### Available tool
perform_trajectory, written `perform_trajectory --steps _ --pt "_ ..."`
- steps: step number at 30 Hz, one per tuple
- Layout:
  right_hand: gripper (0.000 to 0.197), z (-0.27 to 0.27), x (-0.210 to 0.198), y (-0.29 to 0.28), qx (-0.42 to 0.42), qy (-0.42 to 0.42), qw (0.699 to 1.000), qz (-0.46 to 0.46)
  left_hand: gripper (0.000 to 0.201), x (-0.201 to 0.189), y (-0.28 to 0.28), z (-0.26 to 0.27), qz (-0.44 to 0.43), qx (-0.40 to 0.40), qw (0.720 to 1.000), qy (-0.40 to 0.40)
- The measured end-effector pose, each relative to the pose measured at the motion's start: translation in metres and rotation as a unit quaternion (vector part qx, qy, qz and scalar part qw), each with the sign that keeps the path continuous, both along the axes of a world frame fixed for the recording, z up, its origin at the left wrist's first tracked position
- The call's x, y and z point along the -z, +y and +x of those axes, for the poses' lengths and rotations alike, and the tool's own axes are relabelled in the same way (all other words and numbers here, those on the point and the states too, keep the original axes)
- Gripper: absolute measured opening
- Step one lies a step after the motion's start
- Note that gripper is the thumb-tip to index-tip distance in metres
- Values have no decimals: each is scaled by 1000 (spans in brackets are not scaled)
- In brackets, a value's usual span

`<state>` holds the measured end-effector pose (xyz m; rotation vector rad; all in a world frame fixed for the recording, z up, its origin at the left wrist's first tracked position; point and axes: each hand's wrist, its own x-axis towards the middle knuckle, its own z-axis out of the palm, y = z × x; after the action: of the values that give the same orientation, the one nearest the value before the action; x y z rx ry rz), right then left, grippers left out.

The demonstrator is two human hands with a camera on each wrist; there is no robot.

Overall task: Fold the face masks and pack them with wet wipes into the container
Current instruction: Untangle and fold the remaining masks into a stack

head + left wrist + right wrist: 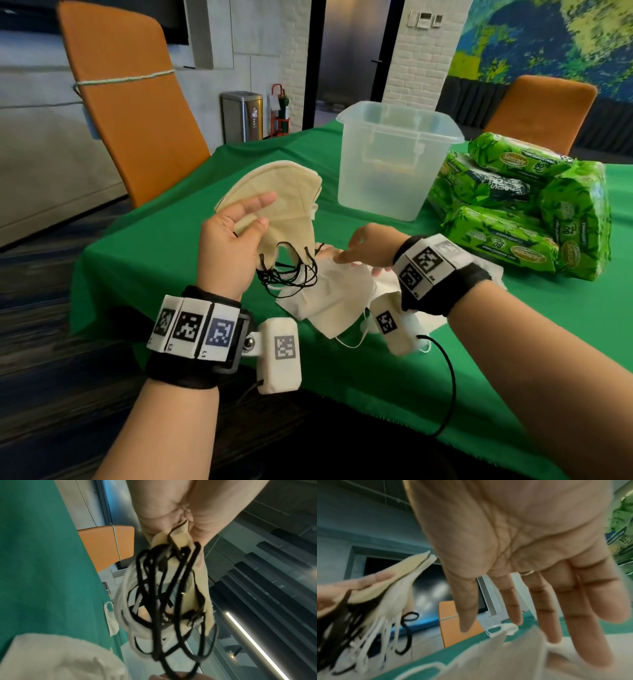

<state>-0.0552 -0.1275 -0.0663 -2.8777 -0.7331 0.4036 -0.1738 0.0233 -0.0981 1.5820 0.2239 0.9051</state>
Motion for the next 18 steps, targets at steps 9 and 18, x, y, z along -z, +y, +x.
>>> perform_trajectory --steps 9,18 --pt "33 6 7 15 10 -5 1000 17 39 3 -1 2 2 6 1000 29" --pt "14 15 -28 -27 -3 19 918 397 38 -1 2 4 18 -50 998 30"
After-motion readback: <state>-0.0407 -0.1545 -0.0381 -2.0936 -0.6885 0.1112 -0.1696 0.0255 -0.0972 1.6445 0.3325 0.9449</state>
